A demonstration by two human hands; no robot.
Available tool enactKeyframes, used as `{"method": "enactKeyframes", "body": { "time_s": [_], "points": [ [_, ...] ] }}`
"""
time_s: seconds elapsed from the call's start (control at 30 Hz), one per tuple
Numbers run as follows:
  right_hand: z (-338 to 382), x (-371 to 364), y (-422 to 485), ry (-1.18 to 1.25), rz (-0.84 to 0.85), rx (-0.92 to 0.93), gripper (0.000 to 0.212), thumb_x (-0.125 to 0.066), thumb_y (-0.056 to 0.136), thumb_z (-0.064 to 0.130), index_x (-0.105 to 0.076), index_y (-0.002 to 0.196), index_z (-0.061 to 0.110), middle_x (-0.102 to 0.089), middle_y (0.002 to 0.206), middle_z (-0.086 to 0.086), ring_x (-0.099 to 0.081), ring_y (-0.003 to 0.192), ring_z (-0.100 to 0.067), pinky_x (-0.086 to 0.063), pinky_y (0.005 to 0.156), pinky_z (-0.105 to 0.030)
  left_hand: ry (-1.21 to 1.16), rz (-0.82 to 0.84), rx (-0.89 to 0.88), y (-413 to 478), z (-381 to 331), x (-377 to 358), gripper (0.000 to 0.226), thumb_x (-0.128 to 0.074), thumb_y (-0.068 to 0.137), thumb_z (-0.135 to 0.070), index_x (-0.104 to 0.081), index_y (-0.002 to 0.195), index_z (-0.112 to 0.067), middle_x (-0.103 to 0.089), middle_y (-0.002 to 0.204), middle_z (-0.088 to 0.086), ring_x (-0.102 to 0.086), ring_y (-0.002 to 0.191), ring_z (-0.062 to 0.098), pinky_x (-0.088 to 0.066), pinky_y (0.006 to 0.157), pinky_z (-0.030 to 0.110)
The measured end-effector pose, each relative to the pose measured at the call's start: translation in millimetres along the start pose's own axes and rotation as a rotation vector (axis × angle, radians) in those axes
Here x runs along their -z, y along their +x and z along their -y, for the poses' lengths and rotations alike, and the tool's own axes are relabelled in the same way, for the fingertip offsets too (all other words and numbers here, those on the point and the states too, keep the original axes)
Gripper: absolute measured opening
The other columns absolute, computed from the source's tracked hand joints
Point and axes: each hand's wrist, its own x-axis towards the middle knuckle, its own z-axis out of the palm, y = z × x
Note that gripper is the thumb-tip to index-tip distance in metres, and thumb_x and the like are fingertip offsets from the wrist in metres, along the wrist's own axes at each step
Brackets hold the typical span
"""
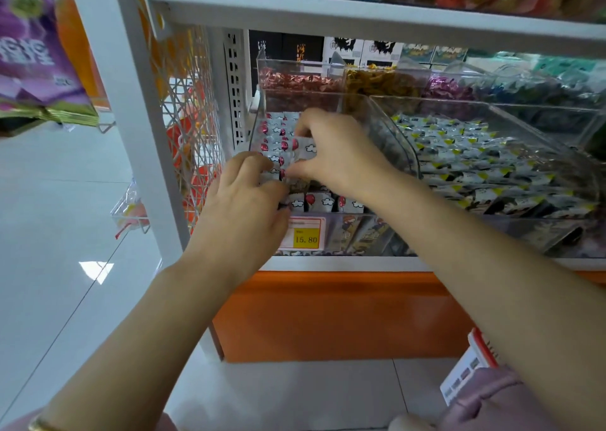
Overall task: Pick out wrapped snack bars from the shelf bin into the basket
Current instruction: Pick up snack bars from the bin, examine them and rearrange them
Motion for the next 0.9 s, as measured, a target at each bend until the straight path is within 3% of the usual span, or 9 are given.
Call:
{"method": "enactKeyframes", "body": {
  "time_s": [0.13, 0.17, 0.27, 0.37, 0.47, 0.67, 0.9],
  "points": [
    [-4.9, -17.8, -6.9, -0.047, -0.084, 0.021, 0.032, -0.067, 0.08, 0.044, -0.062, 0.099, 0.018, -0.059, 0.094, 0.0, -0.048, 0.1, -0.02, -0.035, 0.076, -0.033, -0.03, -0.07, 0.02, 2.0, 1.5, 4.3, 0.026, -0.056, 0.087, -0.013, -0.066, 0.11, -0.007, -0.045, 0.13, 0.014, -0.027, 0.13, 0.028, -0.027, 0.103, 0.041],
    [-6.8, -22.8, -9.3, -0.099, -0.01, 0.066, 0.025, -0.06, 0.085, 0.044, -0.064, 0.094, 0.021, -0.057, 0.09, 0.002, -0.043, 0.101, -0.019, -0.031, 0.079, -0.035, -0.021, -0.078, 0.03, 2.0, 1.9, 5.2, 0.025, -0.056, 0.087, -0.011, -0.065, 0.11, -0.006, -0.046, 0.13, 0.014, -0.028, 0.13, 0.029, -0.028, 0.101, 0.041],
    [-12.3, -28.4, -8.8, -0.209, 0.208, 0.154, 0.029, -0.042, 0.094, 0.032, -0.068, 0.09, 0.019, -0.054, 0.088, 0.006, -0.036, 0.099, -0.018, -0.021, 0.08, -0.035, -0.008, -0.103, 0.056, 2.1, 2.7, 6.8, 0.021, -0.056, 0.088, -0.009, -0.065, 0.107, -0.005, -0.048, 0.128, 0.014, -0.03, 0.128, 0.029, -0.028, 0.098, 0.037],
    [-16.3, -21.6, 8.3, -0.121, 0.164, 0.123, 0.027, -0.046, 0.091, 0.025, -0.072, 0.094, 0.018, -0.055, 0.097, 0.003, -0.039, 0.103, -0.019, -0.026, 0.08, -0.033, -0.019, -0.133, 0.062, 2.9, 4.7, 7.5, 0.022, -0.058, 0.087, -0.008, -0.066, 0.108, -0.005, -0.05, 0.126, 0.013, -0.031, 0.125, 0.028, -0.029, 0.099, 0.037],
    [-15.5, -17.5, 24.0, 0.024, 0.035, 0.01, 0.019, -0.054, 0.09, 0.021, -0.072, 0.095, 0.022, -0.061, 0.109, 0.0, -0.043, 0.114, -0.023, -0.037, 0.09, -0.036, -0.018, -0.135, 0.078, 3.9, 8.1, 7.7, 0.026, -0.058, 0.087, -0.009, -0.064, 0.113, -0.006, -0.049, 0.127, 0.012, -0.03, 0.126, 0.028, -0.027, 0.101, 0.035],
    [-6.0, -33.5, 32.7, -0.357, 0.154, 0.116, 0.015, -0.067, 0.084, 0.031, -0.069, 0.094, 0.021, -0.055, 0.113, -0.001, -0.04, 0.113, -0.023, -0.032, 0.085, -0.033, -0.029, -0.151, 0.111, 3.3, 9.3, 11.4, 0.028, -0.054, 0.09, -0.01, -0.063, 0.117, -0.007, -0.046, 0.132, 0.012, -0.028, 0.128, 0.029, -0.023, 0.101, 0.032],
    [2.7, 8.6, 13.2, 0.16, -0.303, 0.025, 0.007, -0.065, 0.085, 0.02, -0.063, 0.081, 0.016, -0.049, 0.089, 0.006, -0.043, 0.079, -0.003, -0.036, 0.073, -0.014, -0.126, -0.194, 0.145, 0.9, 7.2, 15.5, 0.031, -0.053, 0.091, -0.012, -0.062, 0.121, -0.009, -0.044, 0.135, 0.008, -0.027, 0.128, 0.026, -0.026, 0.102, 0.033]
  ]
}}
